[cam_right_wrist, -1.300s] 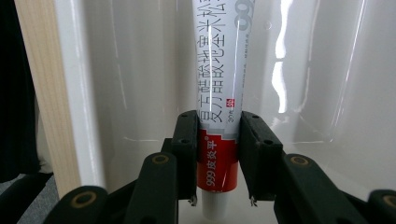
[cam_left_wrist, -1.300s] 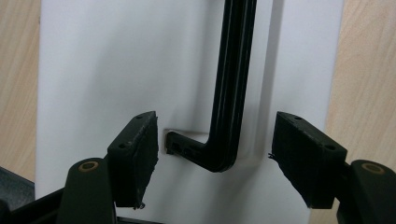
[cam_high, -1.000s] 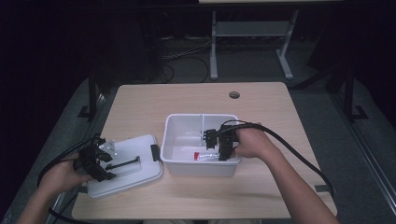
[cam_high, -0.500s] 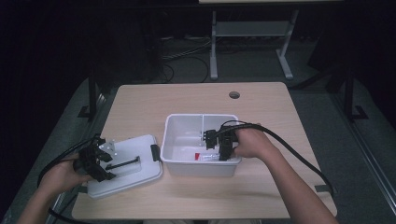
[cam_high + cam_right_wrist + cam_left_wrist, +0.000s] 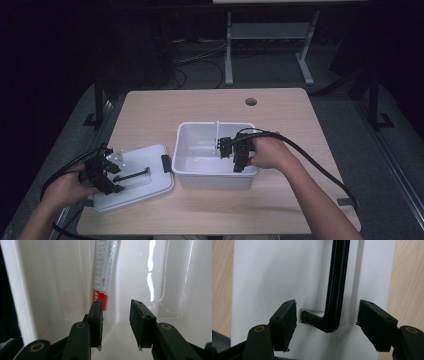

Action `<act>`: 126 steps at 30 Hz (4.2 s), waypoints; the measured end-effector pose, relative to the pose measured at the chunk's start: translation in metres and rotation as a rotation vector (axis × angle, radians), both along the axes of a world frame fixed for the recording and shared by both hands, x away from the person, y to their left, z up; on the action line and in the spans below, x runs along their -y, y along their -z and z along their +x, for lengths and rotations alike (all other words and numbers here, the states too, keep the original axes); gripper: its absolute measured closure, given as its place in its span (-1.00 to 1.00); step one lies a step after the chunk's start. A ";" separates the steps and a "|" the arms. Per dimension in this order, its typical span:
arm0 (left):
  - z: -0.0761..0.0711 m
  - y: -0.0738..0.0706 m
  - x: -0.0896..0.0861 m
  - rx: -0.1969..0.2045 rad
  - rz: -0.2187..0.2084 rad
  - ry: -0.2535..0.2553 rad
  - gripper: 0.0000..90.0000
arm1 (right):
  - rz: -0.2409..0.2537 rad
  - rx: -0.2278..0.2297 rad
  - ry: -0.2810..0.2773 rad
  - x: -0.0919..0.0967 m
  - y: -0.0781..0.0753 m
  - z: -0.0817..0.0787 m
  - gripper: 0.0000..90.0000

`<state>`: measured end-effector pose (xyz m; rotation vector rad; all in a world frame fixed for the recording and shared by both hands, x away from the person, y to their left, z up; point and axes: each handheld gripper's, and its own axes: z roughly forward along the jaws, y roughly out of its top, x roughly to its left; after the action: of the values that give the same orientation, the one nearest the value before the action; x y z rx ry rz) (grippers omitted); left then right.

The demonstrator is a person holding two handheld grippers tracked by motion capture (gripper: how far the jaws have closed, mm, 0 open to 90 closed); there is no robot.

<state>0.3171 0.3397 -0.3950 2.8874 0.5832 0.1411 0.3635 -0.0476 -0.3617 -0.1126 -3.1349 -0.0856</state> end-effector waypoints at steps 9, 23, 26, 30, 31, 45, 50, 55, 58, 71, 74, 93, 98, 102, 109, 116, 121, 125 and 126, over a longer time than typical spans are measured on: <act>0.001 -0.002 0.000 0.003 0.001 -0.001 -0.31 | 0.018 0.014 -0.001 0.003 -0.009 0.000 0.32; 0.000 -0.002 0.000 0.004 0.002 0.001 -0.31 | 0.042 0.038 0.006 0.005 -0.021 0.000 0.21; 0.001 -0.002 0.000 0.004 0.001 0.002 -0.31 | 0.044 0.043 0.008 0.005 -0.023 0.000 0.15; 0.001 -0.001 0.001 0.004 -0.001 0.001 -0.31 | 0.051 0.051 0.014 0.006 -0.025 -0.001 0.11; 0.001 -0.001 0.001 0.005 -0.003 -0.001 -0.31 | 0.053 0.052 0.015 0.006 -0.026 -0.001 0.11; 0.000 -0.002 0.001 0.005 -0.003 -0.001 -0.31 | 0.050 0.064 0.024 0.010 -0.040 -0.002 0.02; 0.000 -0.001 0.002 0.005 -0.005 -0.004 -0.31 | 0.053 0.067 0.033 0.013 -0.044 -0.003 -0.02; 0.000 -0.002 0.002 0.006 -0.005 -0.005 -0.31 | 0.058 0.077 0.032 0.016 -0.048 -0.003 -0.04; 0.000 -0.002 0.002 0.006 -0.005 -0.004 -0.31 | 0.056 0.078 0.036 0.017 -0.050 -0.003 -0.05; 0.001 -0.003 0.003 0.005 -0.001 -0.001 -0.31 | 0.059 0.090 0.051 0.025 -0.058 -0.005 -0.07; 0.001 -0.003 0.003 0.004 0.000 0.001 -0.31 | 0.063 0.097 0.044 0.026 -0.058 -0.005 -0.10; 0.001 -0.002 0.003 0.004 0.002 0.003 -0.31 | 0.059 0.107 0.071 0.034 -0.062 -0.007 -0.32; 0.001 -0.002 0.004 0.003 0.002 0.002 -0.31 | 0.064 0.101 0.081 0.038 -0.062 -0.007 -0.33; 0.001 -0.003 0.004 0.005 0.002 0.002 -0.31 | 0.061 0.100 0.081 0.041 -0.063 -0.007 -0.33; 0.002 -0.004 0.005 0.006 0.004 0.005 -0.31 | 0.064 0.100 0.095 0.047 -0.065 -0.008 -0.33; 0.002 -0.004 0.005 0.005 0.005 0.004 -0.31 | 0.064 0.104 0.104 0.054 -0.066 -0.009 -0.33; 0.002 -0.004 0.005 0.003 0.005 0.005 -0.31 | 0.070 0.103 0.117 0.061 -0.066 -0.010 -0.33; 0.003 -0.004 0.006 0.006 0.004 0.005 -0.31 | 0.070 0.104 0.125 0.066 -0.065 -0.011 -0.33; 0.003 -0.004 0.006 0.008 0.004 0.006 -0.31 | 0.071 0.102 0.128 0.068 -0.065 -0.011 -0.33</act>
<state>0.3197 0.3334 -0.3905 2.8911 0.5736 0.1527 0.3526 -0.1151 -0.2964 -0.3184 -3.2182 -0.2088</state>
